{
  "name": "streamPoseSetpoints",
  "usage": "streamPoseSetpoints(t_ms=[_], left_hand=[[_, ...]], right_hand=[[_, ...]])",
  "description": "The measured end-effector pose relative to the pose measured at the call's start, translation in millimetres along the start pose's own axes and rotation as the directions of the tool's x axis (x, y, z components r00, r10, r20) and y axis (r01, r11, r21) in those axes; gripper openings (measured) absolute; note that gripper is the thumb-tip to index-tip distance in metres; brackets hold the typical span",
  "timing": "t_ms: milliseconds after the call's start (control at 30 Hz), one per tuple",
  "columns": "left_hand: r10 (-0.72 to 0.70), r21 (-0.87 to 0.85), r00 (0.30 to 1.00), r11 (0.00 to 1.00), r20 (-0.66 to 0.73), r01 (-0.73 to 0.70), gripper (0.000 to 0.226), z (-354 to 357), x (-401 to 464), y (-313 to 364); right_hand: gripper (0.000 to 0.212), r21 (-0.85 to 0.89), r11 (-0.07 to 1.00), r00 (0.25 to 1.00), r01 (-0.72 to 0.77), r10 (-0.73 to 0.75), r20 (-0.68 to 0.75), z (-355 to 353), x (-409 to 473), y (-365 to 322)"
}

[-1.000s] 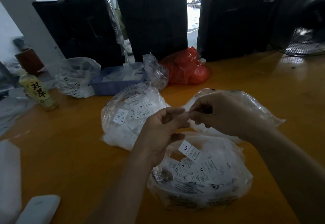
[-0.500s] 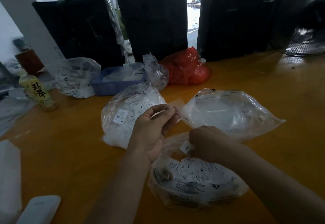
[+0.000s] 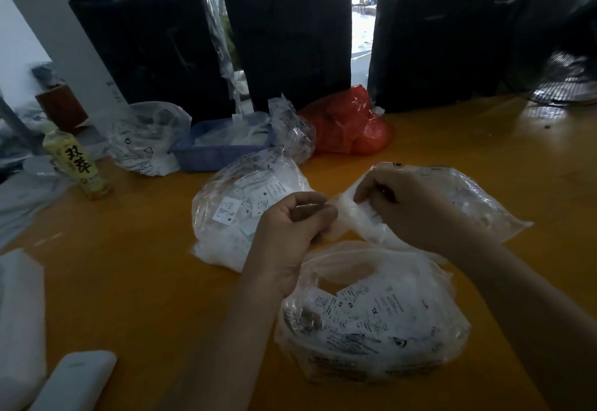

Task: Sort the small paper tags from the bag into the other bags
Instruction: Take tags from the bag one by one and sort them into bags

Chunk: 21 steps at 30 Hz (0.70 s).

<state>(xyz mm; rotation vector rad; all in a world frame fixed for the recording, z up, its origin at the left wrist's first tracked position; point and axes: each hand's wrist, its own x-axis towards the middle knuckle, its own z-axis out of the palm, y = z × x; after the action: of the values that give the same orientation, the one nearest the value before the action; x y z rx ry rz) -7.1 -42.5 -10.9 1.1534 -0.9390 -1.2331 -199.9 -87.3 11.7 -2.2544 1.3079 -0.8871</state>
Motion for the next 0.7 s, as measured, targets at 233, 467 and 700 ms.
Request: streamPoseSetpoints(t_ms=[233,467,700], left_hand=[[0.016,0.320,0.995,0.946,0.099,-0.047,0.031,0,-6,2],[-0.073,0.006,0.996,0.997,0.044,0.073,0.014,1,-5,7],[-0.137,-0.379,0.986,0.911,0.093,0.162,0.021,8,-7,8]], right_hand=[[0.050,-0.060,0.992,0.989,0.109,-0.102,0.111,-5,-5,-14],[0.024,0.005,0.997,0.996,0.071,-0.072,0.059,-4,-5,-10],[0.025,0.011,0.998,0.995,0.069,-0.070,0.069,-3,-4,-7]])
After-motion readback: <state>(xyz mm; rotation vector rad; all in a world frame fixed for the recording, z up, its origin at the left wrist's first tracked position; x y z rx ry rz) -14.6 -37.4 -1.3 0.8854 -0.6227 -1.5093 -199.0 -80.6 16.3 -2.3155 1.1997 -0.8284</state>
